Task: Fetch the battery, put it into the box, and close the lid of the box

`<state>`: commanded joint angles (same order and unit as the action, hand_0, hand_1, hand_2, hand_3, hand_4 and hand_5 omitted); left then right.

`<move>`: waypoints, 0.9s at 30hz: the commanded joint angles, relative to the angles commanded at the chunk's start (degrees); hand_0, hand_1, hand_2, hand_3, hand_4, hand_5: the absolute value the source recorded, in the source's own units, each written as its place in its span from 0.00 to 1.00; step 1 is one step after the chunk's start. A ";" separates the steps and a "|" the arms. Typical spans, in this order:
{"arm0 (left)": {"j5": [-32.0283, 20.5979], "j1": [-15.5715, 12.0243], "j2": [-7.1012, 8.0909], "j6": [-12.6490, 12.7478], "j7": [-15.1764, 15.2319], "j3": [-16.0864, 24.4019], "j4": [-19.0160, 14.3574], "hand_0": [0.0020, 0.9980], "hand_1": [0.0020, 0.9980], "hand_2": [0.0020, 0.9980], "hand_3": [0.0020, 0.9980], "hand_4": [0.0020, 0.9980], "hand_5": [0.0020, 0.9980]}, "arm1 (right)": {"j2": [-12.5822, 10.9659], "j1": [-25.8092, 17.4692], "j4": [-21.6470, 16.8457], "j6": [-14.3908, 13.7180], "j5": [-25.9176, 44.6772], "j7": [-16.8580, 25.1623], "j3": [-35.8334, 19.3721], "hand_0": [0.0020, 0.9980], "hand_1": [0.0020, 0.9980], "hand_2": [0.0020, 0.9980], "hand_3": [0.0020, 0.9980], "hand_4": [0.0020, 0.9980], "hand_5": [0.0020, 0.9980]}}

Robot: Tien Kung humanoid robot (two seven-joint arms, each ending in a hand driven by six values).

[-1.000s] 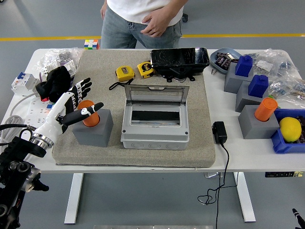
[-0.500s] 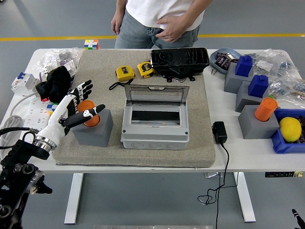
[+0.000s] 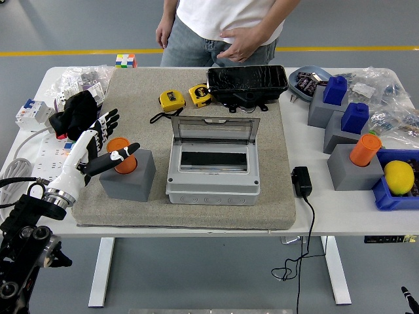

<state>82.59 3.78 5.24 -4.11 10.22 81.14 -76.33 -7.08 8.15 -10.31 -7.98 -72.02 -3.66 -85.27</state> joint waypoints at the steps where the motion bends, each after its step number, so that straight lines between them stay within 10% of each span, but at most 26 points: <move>1: 0.07 -0.07 -0.01 0.01 -0.02 -0.12 -0.11 1.00 1.00 1.00 1.00 1.00 0.30 | 0.00 0.01 0.00 0.01 -0.03 0.00 -0.02 0.79 0.74 0.75 0.79 1.00 1.00; 27: 1.26 0.76 -2.04 4.51 1.25 -2.89 -0.49 0.87 0.91 0.89 0.96 1.00 0.27 | 0.20 0.32 0.00 -0.03 -0.18 -0.04 -0.41 0.79 0.74 0.75 0.80 1.00 1.00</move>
<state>83.85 4.54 3.20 0.40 11.47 78.25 -76.83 -6.87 8.47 -10.31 -8.01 -72.20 -3.70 -85.68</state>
